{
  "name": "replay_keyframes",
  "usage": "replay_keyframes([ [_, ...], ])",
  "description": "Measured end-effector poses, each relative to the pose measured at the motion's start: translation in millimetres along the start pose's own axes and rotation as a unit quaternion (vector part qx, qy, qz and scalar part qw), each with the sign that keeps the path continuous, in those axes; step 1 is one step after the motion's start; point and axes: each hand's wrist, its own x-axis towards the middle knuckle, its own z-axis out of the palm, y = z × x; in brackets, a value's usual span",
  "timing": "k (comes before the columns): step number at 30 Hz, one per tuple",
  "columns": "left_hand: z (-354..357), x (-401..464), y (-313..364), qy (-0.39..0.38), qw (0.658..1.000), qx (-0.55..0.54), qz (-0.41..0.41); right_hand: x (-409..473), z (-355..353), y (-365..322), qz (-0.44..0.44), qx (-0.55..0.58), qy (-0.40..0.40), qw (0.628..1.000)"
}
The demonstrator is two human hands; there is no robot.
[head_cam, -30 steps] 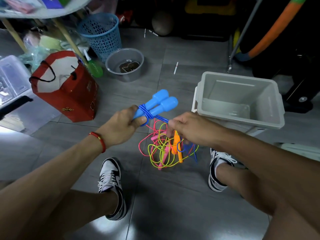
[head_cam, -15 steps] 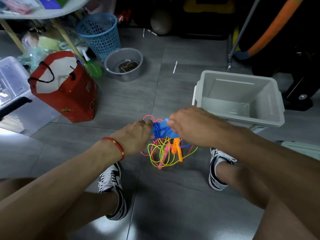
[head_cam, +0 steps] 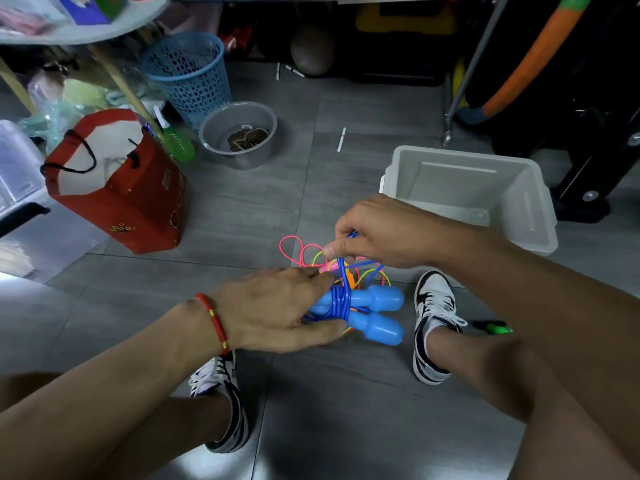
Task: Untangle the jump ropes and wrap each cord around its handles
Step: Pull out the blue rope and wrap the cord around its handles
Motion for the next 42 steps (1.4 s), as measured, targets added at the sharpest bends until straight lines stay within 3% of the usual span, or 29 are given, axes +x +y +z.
replay_keyframes([
  [5,-3,4,-8,0.045,0.998,0.033,0.008,2,0,7,-0.01,0.052,-0.03,0.998],
  [10,-15,-7,-9,0.0,0.984,-0.176,0.029,0,5,14,-0.021,0.211,-0.089,0.973],
  [14,-21,-21,-14,0.03,0.909,-0.415,0.034,-13,13,19,-0.029,0.382,-0.104,0.918],
  [17,-12,-23,-12,0.097,0.81,-0.578,0.005,-22,25,14,-0.044,0.449,-0.101,0.887],
  [19,-8,-19,-14,0.124,0.755,-0.642,-0.038,-22,30,10,-0.034,0.49,-0.095,0.866],
  [20,-6,-16,-17,0.137,0.744,-0.651,-0.058,-21,31,10,-0.024,0.5,-0.08,0.862],
  [26,-4,-6,-36,0.191,0.725,-0.645,-0.146,-18,33,-6,-0.005,0.448,-0.017,0.894],
  [32,2,2,-40,0.21,0.762,-0.559,-0.25,-10,42,-16,0.1,0.323,0.048,0.94],
  [38,4,9,-42,0.239,0.785,-0.511,-0.257,-7,46,-27,0.15,0.191,0.078,0.967],
  [42,4,12,-44,0.236,0.757,-0.549,-0.265,-8,50,-25,0.129,0.071,0.122,0.982],
])
